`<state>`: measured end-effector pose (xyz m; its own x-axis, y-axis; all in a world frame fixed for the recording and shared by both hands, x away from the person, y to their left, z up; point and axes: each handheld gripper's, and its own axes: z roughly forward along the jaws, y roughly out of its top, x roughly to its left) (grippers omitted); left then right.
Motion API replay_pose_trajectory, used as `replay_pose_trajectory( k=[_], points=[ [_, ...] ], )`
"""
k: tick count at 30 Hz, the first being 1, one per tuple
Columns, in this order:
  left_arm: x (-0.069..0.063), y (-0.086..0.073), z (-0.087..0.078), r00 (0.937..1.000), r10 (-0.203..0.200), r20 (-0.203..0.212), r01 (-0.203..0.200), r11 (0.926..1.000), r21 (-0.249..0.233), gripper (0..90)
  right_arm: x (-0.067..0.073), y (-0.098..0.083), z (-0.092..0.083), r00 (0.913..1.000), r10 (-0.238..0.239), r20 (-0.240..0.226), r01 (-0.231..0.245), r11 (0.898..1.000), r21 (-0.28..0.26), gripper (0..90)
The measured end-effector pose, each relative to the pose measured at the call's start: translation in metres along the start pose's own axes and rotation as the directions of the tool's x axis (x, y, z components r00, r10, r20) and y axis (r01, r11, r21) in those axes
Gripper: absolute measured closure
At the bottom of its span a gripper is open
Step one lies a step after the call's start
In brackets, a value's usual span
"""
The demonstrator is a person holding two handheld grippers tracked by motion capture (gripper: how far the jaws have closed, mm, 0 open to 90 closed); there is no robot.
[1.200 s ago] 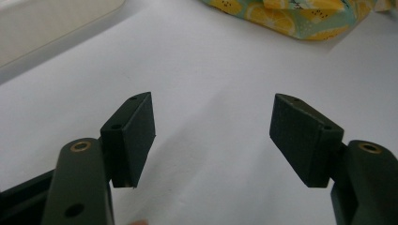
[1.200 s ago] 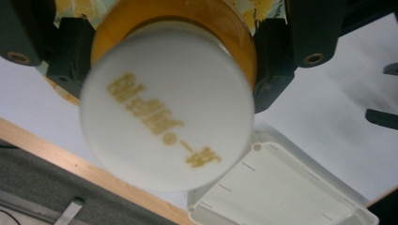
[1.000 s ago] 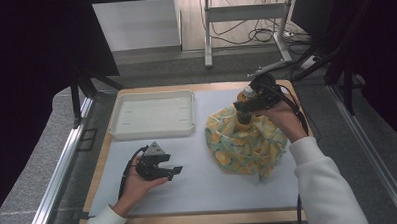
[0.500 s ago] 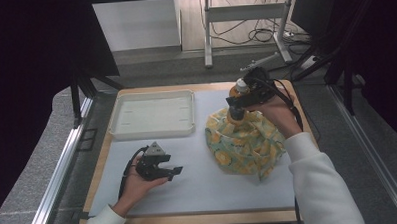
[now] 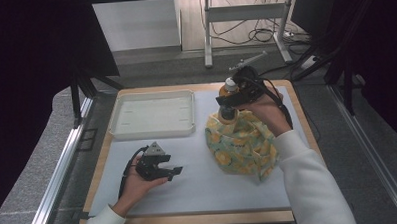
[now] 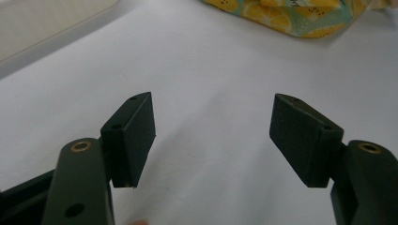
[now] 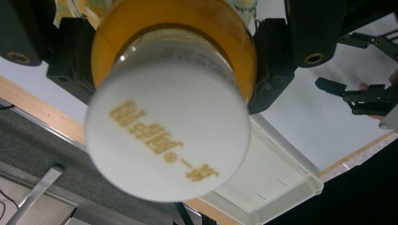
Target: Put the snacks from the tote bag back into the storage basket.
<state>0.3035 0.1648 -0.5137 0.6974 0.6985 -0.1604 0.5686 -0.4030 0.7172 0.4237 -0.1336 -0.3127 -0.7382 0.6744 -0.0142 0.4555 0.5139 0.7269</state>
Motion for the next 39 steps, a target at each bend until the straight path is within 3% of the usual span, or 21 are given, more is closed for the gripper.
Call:
replay_pose_trajectory(
  k=[39],
  points=[
    [-0.003,0.001,0.000,0.9998,0.014,0.016,-0.014,0.9999,0.002,31.9,0.029,0.024,0.057,0.9976,-0.027,-0.064,0.028,0.999,0.015,30.1]
  ],
)
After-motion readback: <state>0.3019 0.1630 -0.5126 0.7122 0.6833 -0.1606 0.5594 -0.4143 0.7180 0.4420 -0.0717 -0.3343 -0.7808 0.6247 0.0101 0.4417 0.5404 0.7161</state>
